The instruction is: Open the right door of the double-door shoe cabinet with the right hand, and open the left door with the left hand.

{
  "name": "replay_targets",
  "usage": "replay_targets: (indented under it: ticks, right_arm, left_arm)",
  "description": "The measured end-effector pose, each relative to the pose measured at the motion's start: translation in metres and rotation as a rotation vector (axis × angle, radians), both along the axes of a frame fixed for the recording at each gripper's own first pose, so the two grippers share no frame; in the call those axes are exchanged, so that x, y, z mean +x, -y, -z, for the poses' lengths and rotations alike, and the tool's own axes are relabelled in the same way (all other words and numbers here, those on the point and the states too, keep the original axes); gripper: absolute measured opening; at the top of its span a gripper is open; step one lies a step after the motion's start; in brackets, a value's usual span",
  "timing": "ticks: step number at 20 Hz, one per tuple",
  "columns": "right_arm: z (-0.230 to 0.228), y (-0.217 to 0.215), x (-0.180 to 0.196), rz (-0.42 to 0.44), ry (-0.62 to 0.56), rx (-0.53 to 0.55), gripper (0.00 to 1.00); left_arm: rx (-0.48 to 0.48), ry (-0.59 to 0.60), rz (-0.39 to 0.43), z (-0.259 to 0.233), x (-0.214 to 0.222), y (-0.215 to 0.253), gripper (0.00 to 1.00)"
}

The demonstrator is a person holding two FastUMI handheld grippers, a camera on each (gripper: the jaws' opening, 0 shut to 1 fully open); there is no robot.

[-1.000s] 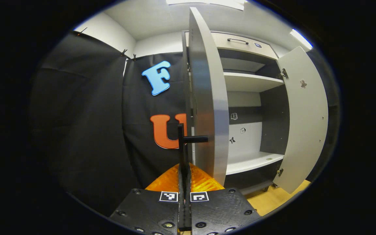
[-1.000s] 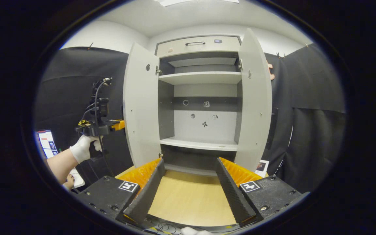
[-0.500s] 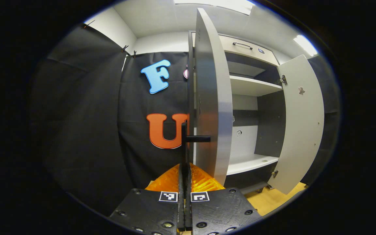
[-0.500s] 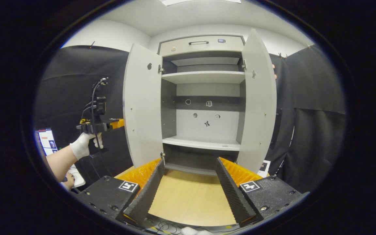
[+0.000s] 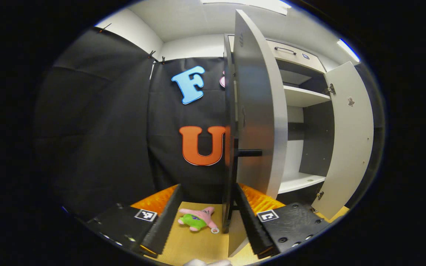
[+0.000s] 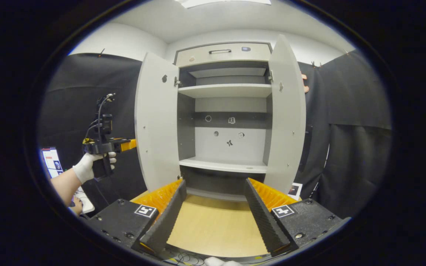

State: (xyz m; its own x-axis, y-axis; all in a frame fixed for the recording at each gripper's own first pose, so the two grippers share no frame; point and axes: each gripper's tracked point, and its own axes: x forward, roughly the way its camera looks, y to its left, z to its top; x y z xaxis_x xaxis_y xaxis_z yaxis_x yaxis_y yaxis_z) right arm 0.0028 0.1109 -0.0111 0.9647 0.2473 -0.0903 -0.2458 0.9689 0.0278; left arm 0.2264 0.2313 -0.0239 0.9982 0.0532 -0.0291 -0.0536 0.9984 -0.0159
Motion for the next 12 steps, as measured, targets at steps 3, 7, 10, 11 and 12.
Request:
replay_targets:
  ticks: [3, 7, 10, 11, 12]
  right_arm:
    - [-0.001, 0.005, 0.000, 0.004, -0.003, 0.005, 0.96]
    - [-0.002, 0.006, 0.005, 0.007, -0.003, 0.008, 0.98]
    - [-0.006, 0.014, 0.008, 0.022, 0.006, 0.005, 0.98]
    - [-0.008, 0.017, 0.010, 0.034, 0.010, 0.006, 0.98]
    - [-0.011, 0.020, 0.012, 0.044, 0.017, 0.010, 0.98]
  left_arm:
    - [0.020, -0.031, 0.006, 0.008, -0.015, 0.000, 0.95]
    - [0.033, -0.016, -0.052, -0.001, -0.039, -0.015, 0.95]
    - [0.051, -0.011, -0.105, -0.018, -0.062, -0.017, 0.94]
    - [0.059, -0.007, -0.116, -0.025, -0.070, -0.015, 0.94]
    - [0.065, 0.002, -0.124, -0.033, -0.075, -0.011, 0.94]
